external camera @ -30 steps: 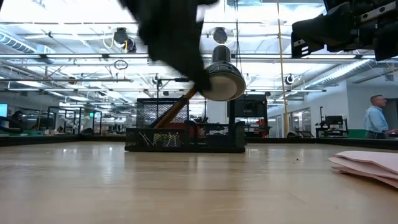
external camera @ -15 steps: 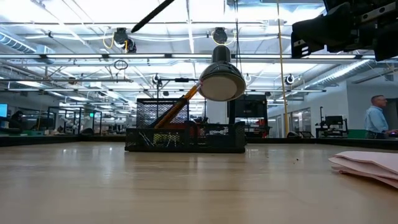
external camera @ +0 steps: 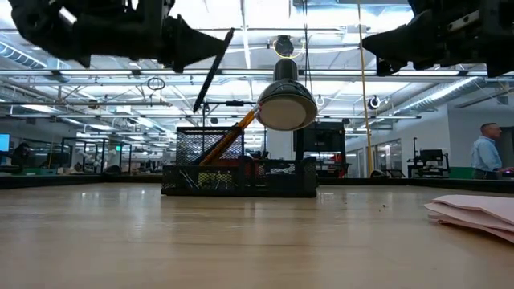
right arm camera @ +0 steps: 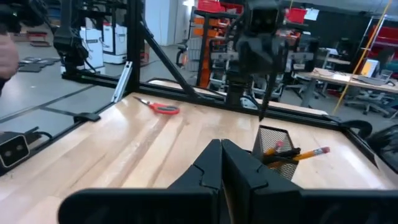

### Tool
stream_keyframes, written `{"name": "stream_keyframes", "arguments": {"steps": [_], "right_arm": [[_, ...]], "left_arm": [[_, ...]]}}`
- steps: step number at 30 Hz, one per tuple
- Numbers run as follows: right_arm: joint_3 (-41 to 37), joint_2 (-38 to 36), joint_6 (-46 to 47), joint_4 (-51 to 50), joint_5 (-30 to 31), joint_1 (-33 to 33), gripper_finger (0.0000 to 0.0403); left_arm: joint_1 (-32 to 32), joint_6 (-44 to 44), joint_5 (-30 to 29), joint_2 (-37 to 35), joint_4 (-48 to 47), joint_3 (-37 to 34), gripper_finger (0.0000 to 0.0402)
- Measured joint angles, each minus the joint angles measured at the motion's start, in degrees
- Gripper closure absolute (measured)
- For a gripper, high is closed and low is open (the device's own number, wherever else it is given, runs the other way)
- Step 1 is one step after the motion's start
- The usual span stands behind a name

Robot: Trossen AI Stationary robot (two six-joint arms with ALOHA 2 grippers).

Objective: Pick and place office supplies into organizer
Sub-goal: Put the pen into the desk organizer

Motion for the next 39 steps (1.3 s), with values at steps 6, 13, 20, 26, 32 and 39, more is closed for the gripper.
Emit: {"name": "stream_keyframes", "arguments": {"steps": [6, 13, 20, 26, 32, 39], "right_arm": [[0.0, 0.0, -1.1, 3.3, 0.0, -0.1, 0.0403], [0.0, 0.0, -1.1, 5.8, -0.1, -0.1, 0.0403], [0.0, 0.0, -2.5, 6.4, -0.1, -0.1, 0.0403], [0.0, 0.0, -2.4, 6.4, -0.1, -0.1, 0.0403], [0.0, 0.0, -2.4, 5.9, -0.3, -0.1, 0.0403], [0.0, 0.0, -1.0, 5.6, -0.3, -0.1, 0.0403]], "left_arm": [[3.7, 1.2, 4.8, 5.1, 2.5, -1.2, 0.0378], [9.3, 0.8, 9.3, 9.1, 2.7, -1.2, 0.0376], [12.0, 0.0, 15.5, 13.6, 0.9, -1.1, 0.0372], [12.1, -0.2, 15.8, 15.9, 1.5, -1.1, 0.0372], [12.3, -0.7, 15.7, 18.2, 3.3, -0.8, 0.0371], [12.5, -3.5, 13.9, 17.6, 3.3, -1.0, 0.0370]]}}
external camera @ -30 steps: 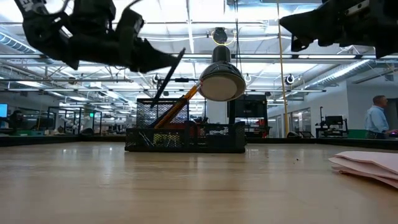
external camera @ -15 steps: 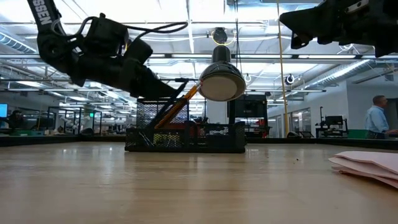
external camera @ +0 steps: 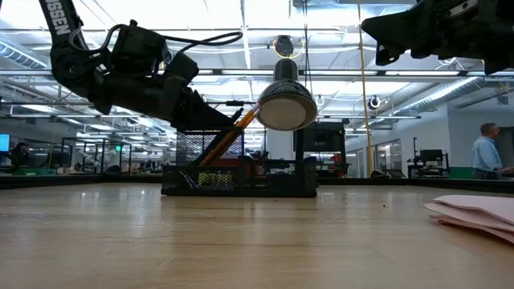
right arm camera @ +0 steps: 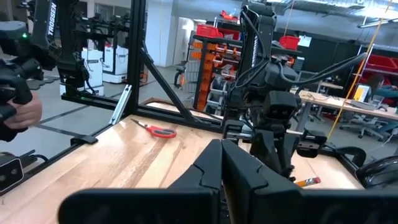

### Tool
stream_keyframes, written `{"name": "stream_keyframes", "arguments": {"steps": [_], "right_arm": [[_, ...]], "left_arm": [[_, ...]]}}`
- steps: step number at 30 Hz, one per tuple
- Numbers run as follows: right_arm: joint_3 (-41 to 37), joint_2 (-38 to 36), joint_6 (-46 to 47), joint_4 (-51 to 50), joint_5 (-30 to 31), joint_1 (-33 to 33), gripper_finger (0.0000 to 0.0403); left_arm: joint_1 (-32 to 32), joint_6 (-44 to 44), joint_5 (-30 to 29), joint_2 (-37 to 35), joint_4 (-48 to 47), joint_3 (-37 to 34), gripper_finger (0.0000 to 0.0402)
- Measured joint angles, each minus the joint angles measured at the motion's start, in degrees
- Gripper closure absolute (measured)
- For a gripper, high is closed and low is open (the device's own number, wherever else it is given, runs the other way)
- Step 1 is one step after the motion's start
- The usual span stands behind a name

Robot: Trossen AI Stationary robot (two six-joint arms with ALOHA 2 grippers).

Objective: Pick and place office supplies into organizer
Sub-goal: Put the pen into the desk organizer, then put the scissors into the desk organizer

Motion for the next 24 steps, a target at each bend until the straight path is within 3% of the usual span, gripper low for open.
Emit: {"name": "stream_keyframes", "arguments": {"steps": [5, 15, 20, 24], "right_arm": [[0.0, 0.0, 0.1, 0.3, 0.0, 0.0, 0.0402], [0.0, 0.0, 1.6, 0.3, 0.0, 0.0, 0.0399], [0.0, 0.0, 1.6, 0.3, 0.0, 0.0, 0.0399], [0.0, 0.0, 1.6, 0.3, -0.1, 0.0, 0.0399]], "left_arm": [[0.0, -1.0, -1.4, 0.0, 0.0, 0.0, 0.0342], [-0.3, -2.9, -2.8, -0.9, -0.5, -0.2, 0.0215], [-1.7, -3.3, -3.1, -5.3, -0.9, -0.2, 0.0182], [-3.3, -5.1, -4.5, -12.0, -7.6, 0.4, 0.0175]]}}
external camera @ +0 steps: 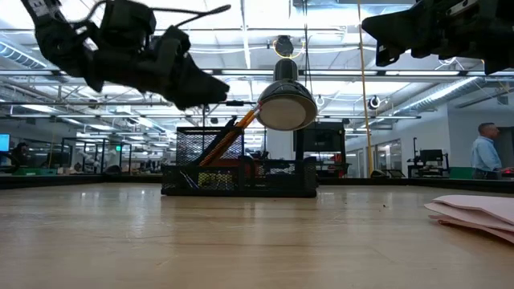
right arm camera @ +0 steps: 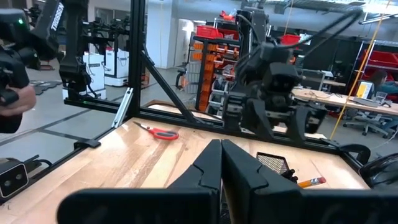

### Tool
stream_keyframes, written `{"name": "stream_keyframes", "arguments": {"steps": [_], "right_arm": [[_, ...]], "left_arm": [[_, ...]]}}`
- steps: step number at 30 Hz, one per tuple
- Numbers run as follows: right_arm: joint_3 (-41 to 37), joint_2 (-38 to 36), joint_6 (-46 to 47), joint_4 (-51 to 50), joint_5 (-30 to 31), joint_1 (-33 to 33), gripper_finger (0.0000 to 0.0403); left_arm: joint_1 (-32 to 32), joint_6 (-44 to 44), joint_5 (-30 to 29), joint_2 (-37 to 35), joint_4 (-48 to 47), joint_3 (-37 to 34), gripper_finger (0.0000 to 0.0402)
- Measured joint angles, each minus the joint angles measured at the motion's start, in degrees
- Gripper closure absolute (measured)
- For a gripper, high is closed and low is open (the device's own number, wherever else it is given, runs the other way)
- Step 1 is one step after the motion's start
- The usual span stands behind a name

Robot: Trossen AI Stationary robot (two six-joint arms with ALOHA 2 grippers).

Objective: Pick and place office supplies into organizer
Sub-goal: Put the scissors into the desk organizer

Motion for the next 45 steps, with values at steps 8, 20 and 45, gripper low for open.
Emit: {"name": "stream_keyframes", "arguments": {"steps": [8, 20, 45], "right_arm": [[0.0, 0.0, 0.0, -0.9, -0.1, 0.0, 0.0399], [0.0, 0.0, 0.2, -1.3, -0.6, 0.0, 0.0399], [0.0, 1.7, 6.0, -7.8, -9.2, 3.6, 0.0399]], "left_arm": [[-13.1, -5.8, -17.8, -10.0, -34.9, 9.4, 0.0174], [-36.7, -36.2, -33.7, -4.9, -55.0, 19.8, 0.0174], [-42.7, -11.7, -39.3, 12.2, -31.0, 17.0, 0.0174]]}}
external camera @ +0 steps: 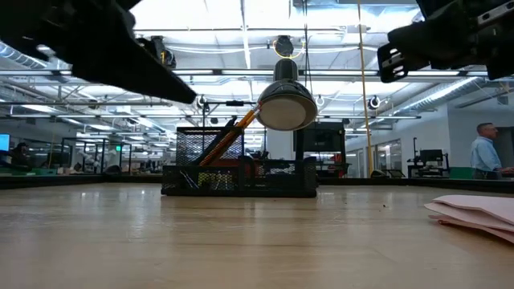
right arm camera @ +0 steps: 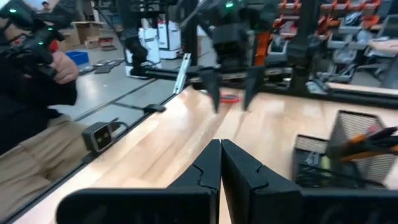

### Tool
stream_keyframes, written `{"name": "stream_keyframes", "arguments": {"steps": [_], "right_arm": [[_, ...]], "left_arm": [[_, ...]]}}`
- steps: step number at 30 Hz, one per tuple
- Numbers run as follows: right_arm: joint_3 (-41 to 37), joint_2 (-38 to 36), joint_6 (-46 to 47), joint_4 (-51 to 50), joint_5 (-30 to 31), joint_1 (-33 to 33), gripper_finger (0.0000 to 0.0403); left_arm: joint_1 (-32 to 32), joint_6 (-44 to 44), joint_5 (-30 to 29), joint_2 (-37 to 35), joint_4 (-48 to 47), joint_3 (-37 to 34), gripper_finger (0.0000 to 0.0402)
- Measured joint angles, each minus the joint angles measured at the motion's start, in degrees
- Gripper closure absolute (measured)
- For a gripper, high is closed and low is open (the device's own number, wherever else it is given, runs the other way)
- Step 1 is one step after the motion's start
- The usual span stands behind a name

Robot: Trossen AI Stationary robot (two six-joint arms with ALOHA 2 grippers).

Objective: Pick and place office supplies into organizer
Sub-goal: Put the scissors into the desk organizer

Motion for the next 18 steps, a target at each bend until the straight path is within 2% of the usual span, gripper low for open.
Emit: {"name": "stream_keyframes", "arguments": {"steps": [3, 5, 11, 15, 18], "right_arm": [[0.0, 0.8, 1.3, -0.3, 0.1, 2.5, 0.0399], [0.0, 1.9, 2.3, -0.3, 0.6, 4.6, 0.0399], [0.0, 5.7, 2.5, 0.1, 11.9, 10.1, 0.0399], [0.0, 8.2, 2.7, 0.8, 14.3, 11.5, 0.0399], [0.0, 9.6, 3.9, 1.9, 17.4, 12.4, 0.0398]], "left_arm": [[2.2, 3.4, 0.7, 0.0, 3.0, 0.0, 0.0174], [4.1, 5.2, 3.2, 0.0, 5.1, 0.0, 0.0174], [9.5, 3.6, 9.3, 0.0, 6.7, 0.0, 0.0174], [11.3, 3.5, 13.6, 0.0, 6.6, 0.0, 0.0174], [11.4, 5.7, 14.1, 0.0, 6.7, 0.0, 0.0174]]}}
